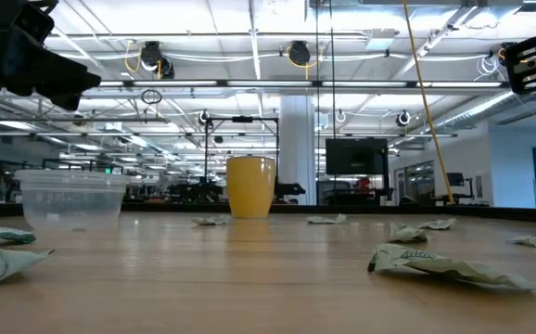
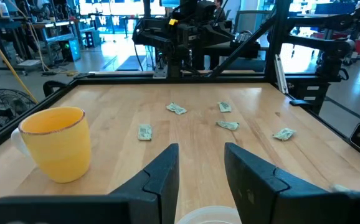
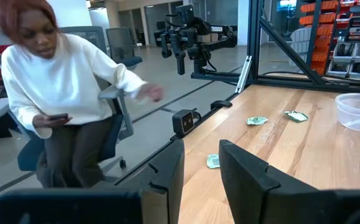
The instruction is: Pick and place Stevia / Truvia into bins
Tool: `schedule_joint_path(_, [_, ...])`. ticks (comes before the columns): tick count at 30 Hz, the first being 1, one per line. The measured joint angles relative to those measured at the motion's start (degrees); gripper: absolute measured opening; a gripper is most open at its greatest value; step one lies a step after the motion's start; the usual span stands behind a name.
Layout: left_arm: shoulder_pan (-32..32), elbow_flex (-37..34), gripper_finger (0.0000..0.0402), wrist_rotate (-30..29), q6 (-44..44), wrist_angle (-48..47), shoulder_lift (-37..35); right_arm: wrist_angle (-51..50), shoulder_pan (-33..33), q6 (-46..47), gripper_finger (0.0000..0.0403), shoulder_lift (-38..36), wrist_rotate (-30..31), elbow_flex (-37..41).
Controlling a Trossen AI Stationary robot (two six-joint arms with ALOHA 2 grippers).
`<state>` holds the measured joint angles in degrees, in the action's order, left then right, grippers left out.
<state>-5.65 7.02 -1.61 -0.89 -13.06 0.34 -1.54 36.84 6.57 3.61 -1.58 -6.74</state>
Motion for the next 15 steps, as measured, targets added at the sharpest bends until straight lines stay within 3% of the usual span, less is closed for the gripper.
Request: schedule_joint_path(15, [0.0,0.0,0.0131,-0.1,4.1,0.9,0.0,0.0,0.0,0.0,0.0095,0.0,0.0,0.0])
